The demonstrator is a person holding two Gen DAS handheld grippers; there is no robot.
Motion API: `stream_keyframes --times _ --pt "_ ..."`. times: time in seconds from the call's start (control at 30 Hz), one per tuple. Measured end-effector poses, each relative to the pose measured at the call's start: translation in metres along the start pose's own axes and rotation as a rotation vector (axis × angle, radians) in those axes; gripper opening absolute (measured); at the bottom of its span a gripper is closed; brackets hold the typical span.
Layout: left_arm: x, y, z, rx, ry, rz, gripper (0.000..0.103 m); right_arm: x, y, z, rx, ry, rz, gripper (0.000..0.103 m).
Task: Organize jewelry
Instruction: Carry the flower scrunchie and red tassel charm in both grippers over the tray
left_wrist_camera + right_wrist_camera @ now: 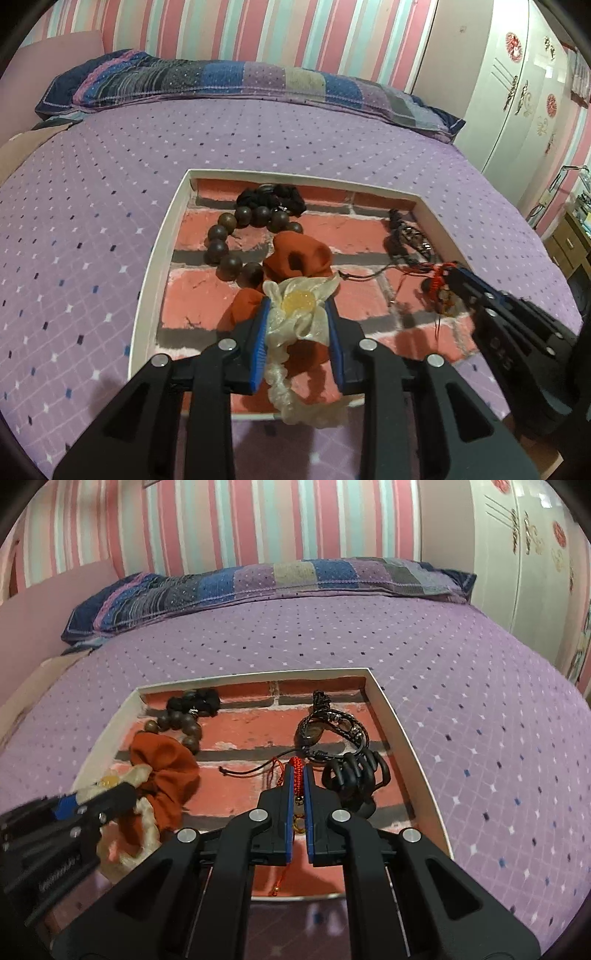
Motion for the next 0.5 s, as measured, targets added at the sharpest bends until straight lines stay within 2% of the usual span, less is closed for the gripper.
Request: stream_keyframes --times 0.23,0.5 --pt "0.016 0.008 0.002 0.029 0.020 -0.001 0.029 0.016 -0.003 0.007 -0.074 -0.001 -0.048 0.006" --pt "0.030 0.013 0.008 0.074 0.034 -0.013 0.033 0.036 -0.009 0.008 -0.224 -0.006 -0.095 0.006"
Point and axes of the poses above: each gripper's, at about its wrist camera, not at the fingertips, and x roughly the way its jaws point, z to its right, y to its top, the point moved 4 cm from there along x, roughly the way its jaws point, and after that the axes turned 3 degrees about -x, right-handed, at the moved point
